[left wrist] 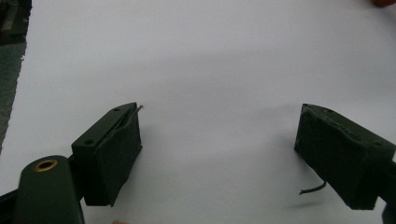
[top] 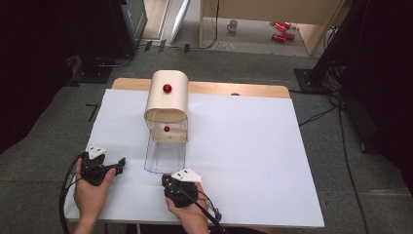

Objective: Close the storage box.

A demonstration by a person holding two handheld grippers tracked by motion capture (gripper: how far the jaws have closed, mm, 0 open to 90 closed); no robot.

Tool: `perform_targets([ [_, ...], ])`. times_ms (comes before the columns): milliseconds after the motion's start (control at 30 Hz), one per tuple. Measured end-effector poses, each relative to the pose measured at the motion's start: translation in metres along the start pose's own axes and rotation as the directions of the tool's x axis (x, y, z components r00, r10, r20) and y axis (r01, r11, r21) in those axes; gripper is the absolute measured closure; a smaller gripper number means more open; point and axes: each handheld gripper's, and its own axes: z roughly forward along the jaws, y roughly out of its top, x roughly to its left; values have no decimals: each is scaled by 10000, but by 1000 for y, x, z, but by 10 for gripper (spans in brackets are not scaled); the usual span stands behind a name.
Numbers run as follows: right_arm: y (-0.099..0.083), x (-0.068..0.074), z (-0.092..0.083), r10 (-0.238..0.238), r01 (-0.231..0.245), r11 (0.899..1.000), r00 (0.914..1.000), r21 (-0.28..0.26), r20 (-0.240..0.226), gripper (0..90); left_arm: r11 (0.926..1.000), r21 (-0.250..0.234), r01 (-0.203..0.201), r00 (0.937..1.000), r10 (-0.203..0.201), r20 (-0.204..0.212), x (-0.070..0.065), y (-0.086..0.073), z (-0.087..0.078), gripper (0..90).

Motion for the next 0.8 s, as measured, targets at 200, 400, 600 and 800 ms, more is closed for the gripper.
perform_targets([
  [200,6,-4,-1,-24,25,9999,9999,-129,111,768,10000,-10,12,10000,-12,-1,0,0,0,144],
  [400,13,-7,1,-121,124,9998,9997,-177,201,770,10000,-4,8,10000,-8,0,0,0,0,144],
  [600,21,-10,4,-213,220,9994,9995,-265,239,771,10000,-3,12,10000,-12,2,0,0,0,144],
  [800,26,-12,7,-247,253,9994,9994,-231,258,769,10000,-6,14,10000,-14,7,0,0,0,144],
])
